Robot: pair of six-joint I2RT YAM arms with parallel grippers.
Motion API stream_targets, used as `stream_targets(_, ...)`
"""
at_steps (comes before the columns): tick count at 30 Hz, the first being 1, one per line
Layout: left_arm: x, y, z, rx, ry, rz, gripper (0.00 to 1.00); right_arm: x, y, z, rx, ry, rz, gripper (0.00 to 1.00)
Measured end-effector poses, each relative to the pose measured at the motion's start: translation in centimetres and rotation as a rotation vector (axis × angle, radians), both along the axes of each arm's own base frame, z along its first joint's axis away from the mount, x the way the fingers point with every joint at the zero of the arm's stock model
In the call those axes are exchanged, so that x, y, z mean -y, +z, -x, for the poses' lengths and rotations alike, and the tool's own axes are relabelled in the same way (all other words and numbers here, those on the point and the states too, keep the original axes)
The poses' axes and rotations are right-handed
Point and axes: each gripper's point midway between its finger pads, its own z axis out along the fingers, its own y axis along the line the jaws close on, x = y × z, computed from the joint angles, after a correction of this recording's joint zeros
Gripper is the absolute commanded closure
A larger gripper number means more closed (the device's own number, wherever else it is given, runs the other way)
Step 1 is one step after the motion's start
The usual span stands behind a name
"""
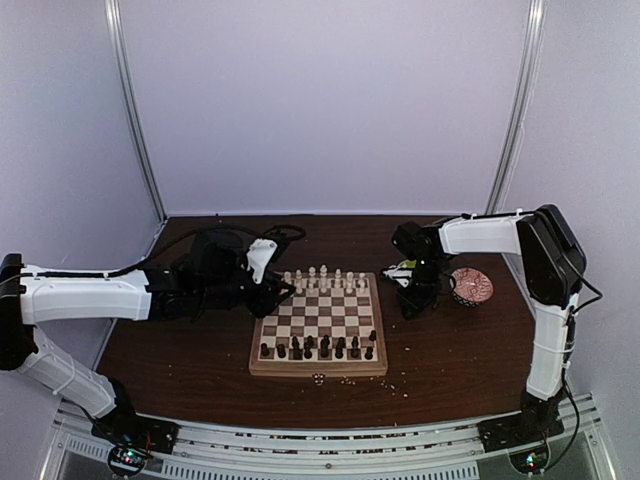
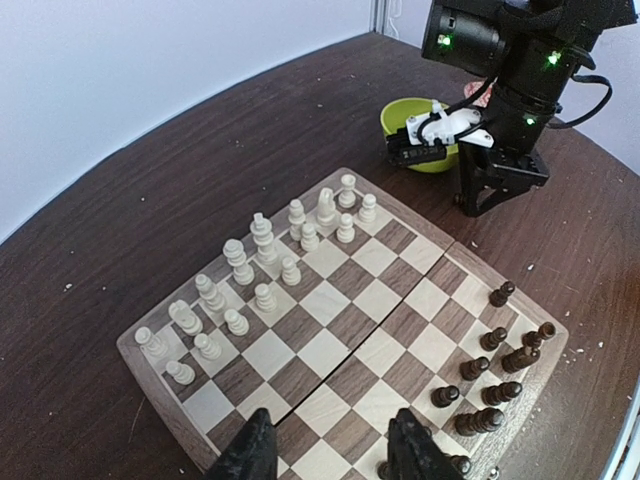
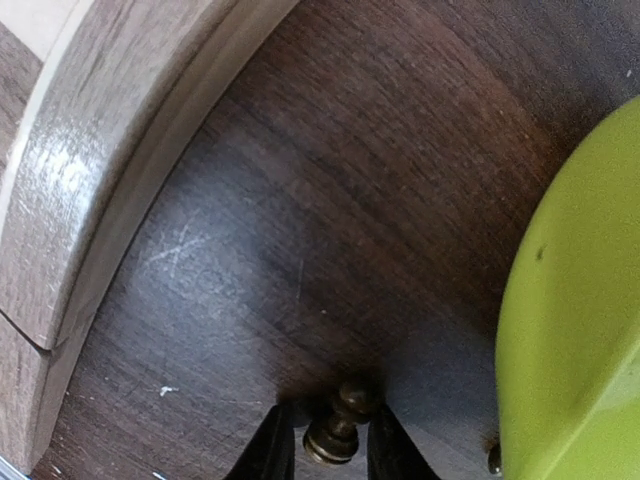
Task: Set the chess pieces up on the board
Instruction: Pick up the pawn from the center of the board, then pass from the right arm to the left
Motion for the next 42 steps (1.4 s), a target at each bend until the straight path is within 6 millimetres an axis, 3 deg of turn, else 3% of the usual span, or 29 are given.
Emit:
stream_targets(14, 0.1, -0.3, 0.0, -0.005, -0.002, -0.006, 0.59, 0.5, 0.0, -0.3, -0.011, -0.022, -0.022, 0.88)
stream_targets(19, 0.7, -1.0, -0.2, -0.030, -0.018, -0.009, 0.58, -0.6, 0.8, 1.5, -0.050, 0.026, -0.129, 0.91)
stream_targets(24, 1.9, -1.4, -0.9, -0.112, -0.045, 0.057, 0.58, -2.7, 5.5, 3.4, 0.007, 0.147, -0.326, 0.90)
stream_targets(29, 4.3, -1.6, -1.8, -0.226, -0.087, 0.170, 0.59, -5.1, 10.8, 3.7, 0.118, 0.264, -0.500, 0.89)
stream_targets(37, 8.8, -0.9, -2.0, -0.389, -0.175, 0.354, 0.60, -8.9, 13.0, 3.8, 0.141, 0.371, -0.610, 0.89)
stream_targets(42, 10.3, -1.3, -2.6, -0.492, -0.190, 0.424, 0.61, -11.7, 14.5, 3.5, 0.173, 0.436, -0.652, 0.88)
